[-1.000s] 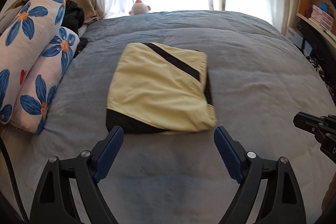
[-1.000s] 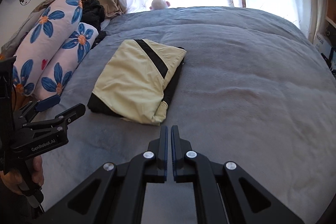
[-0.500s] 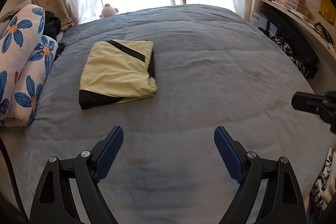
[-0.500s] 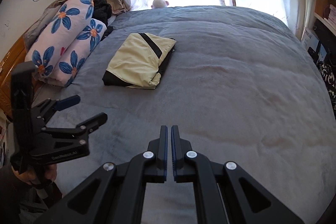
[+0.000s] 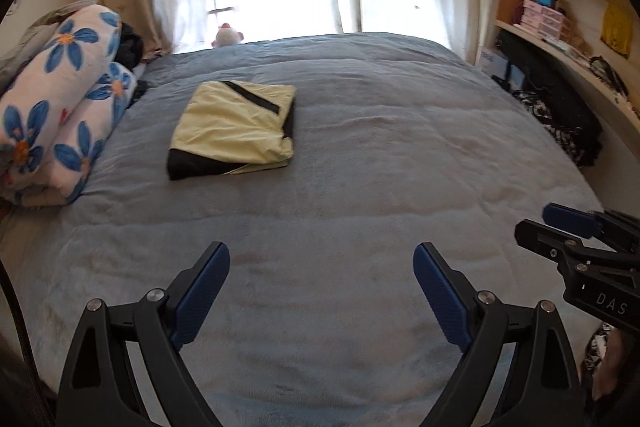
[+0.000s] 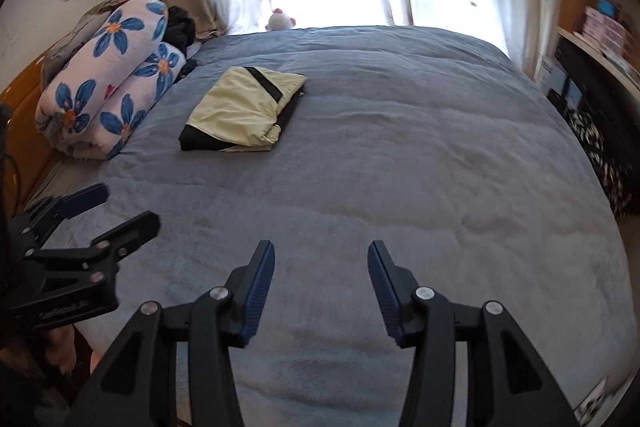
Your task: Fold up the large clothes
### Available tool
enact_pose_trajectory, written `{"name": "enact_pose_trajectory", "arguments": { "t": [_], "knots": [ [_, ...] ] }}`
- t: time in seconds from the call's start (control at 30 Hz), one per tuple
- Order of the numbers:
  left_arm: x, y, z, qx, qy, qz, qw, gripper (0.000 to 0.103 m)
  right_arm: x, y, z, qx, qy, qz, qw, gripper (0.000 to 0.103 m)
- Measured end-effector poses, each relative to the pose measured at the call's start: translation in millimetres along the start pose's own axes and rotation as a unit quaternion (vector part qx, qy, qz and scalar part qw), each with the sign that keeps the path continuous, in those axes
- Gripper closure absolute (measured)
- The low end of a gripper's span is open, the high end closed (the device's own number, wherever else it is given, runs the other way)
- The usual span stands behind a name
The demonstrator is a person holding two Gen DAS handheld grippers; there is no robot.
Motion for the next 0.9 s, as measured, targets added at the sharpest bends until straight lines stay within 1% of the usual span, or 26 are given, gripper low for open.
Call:
{"name": "enact_pose_trajectory", "arguments": {
  "t": [0.07,0.13,0.17,0.27,0.33,0.57,0.7,0.9],
  "knots": [
    [-16.9,-0.2,3.2,0.009,0.006,0.012,0.9999,0.009,-14.7,-2.0,0.7,0.001,0.0,-0.022,1.0,0.052],
    [-32.9,-1.5,5.2,0.012,0.011,0.027,0.9995,0.007,-28.3,-6.3,-0.2,-0.004,-0.003,-0.04,0.999,0.044],
    [-37.2,-2.7,4.9,0.015,0.011,0.029,0.9994,0.005,-35.4,-9.1,-0.7,-0.012,-0.006,-0.047,0.999,0.042],
    [-48.3,-10.1,5.5,0.026,0.01,0.022,0.9994,0.003,-49.9,-15.6,-2.5,-0.029,-0.006,-0.055,0.998,0.042],
    [-51.9,-14.6,4.5,0.028,0.012,0.018,0.9994,0.003,-55.6,-18.2,-2.8,-0.03,-0.003,-0.059,0.998,0.042],
    [-58.7,-25.9,0.1,0.036,0.021,0.015,0.999,0.003,-64.5,-16.3,5.0,-0.034,-0.007,-0.045,0.998,0.041],
    [-62.0,-30.0,-2.5,0.034,0.03,0.019,0.9988,0.003,-63.8,-20.1,8.4,-0.055,-0.015,-0.029,0.998,0.041],
    [-63.1,-31.6,-3.4,0.032,0.036,0.023,0.9986,0.003,-61.4,-24.1,12.8,-0.061,-0.023,-0.03,0.997,0.041]
  ]
}}
Point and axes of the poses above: each gripper's, at about its wrist camera, not at the fingertips, and z roughly against the way its jaws point, y to its left, x to its top, the point moved 9 cm from there along -z, roughly the way its jaws point, and after that the axes turned 12 degrees about -y, right-handed, at the moved point
